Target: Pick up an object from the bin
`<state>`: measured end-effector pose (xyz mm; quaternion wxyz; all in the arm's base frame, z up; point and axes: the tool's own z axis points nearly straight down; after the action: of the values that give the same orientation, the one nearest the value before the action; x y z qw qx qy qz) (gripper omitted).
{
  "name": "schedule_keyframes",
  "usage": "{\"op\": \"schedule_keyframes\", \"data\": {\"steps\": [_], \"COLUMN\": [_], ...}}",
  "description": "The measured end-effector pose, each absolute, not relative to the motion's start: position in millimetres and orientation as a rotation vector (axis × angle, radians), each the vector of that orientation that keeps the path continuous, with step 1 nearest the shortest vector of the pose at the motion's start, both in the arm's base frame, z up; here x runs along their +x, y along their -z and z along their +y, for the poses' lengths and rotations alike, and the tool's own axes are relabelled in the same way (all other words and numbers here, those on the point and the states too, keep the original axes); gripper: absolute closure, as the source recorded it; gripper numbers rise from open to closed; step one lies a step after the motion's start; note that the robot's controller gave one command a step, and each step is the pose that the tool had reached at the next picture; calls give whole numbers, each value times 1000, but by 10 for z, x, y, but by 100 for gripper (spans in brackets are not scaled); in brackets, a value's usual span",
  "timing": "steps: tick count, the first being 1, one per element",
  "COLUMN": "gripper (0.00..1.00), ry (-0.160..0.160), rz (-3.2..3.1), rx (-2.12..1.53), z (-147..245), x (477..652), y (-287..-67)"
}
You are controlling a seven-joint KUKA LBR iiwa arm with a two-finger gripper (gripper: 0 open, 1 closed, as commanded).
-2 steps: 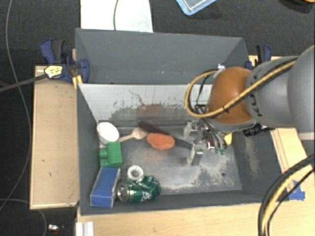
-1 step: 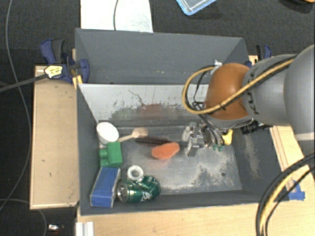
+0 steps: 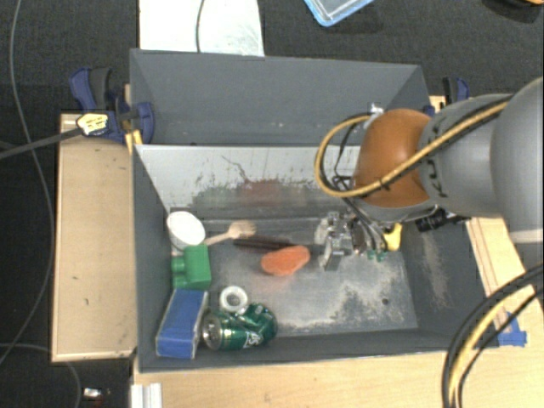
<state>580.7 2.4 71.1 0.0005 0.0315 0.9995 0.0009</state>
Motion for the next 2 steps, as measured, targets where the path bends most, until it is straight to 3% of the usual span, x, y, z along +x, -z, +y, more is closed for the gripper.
{"op": "schedule_keyframes", "data": {"steps": [1, 2], "gripper": [100, 100], "ry": [-3, -3], "rz": [3147, 3137], "rx": [96, 93], "z": [24, 23], "x": [5783, 5809], "y": [-1138, -1412]}}
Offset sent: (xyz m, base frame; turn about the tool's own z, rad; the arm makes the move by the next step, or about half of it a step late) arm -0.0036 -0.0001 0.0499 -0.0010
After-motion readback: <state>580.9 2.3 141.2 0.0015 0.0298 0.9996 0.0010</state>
